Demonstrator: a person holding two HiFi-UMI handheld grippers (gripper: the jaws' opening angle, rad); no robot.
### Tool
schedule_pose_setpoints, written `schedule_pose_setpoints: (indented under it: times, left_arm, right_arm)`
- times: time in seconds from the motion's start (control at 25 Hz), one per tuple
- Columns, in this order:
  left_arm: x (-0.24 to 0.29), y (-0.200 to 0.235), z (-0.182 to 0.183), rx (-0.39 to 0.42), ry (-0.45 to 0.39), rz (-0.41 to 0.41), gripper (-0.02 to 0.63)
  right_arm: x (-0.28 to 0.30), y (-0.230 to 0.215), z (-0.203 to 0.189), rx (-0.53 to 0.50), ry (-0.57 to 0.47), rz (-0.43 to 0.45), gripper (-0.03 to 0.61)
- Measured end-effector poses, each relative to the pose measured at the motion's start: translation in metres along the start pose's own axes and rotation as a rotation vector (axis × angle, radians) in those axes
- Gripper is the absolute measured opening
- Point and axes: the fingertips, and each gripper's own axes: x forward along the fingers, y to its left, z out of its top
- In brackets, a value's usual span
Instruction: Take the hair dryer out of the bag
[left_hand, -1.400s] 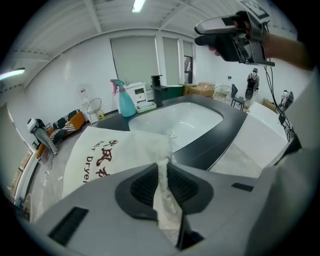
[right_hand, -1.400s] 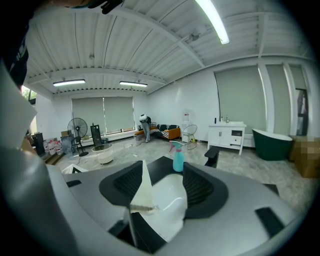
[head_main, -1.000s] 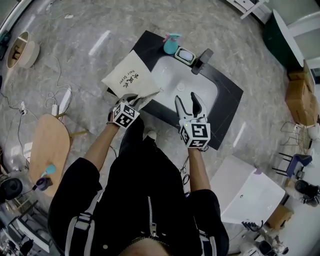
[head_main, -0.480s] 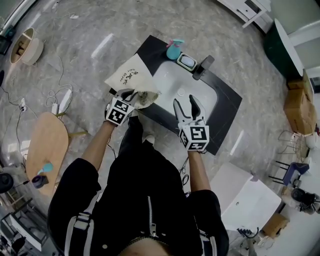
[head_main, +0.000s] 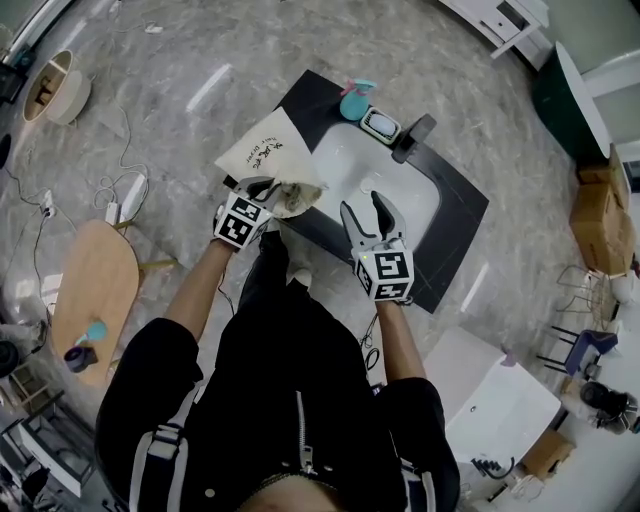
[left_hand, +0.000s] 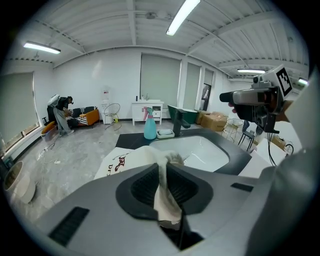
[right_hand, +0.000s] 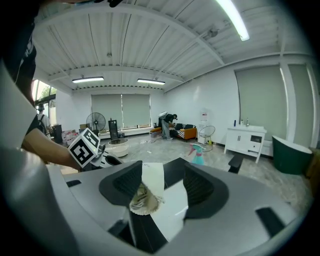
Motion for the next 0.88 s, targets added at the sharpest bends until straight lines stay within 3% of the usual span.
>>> schedule_pose_setpoints:
  times: [0.64,0.88]
  left_arm:
    - [-0.004,0.007,0.004,-0.051,-0.01,-0.019,0.06]
    - [-0.003,0.007,0.003,-0.059,-0.005,-0.018,0.06]
  right_arm:
    - [0.057,0.04,-0.071,0.068,0.181,0.155,0.268]
    - [0.078,0.052,-0.098,0.15,0.247,0.215,0.27]
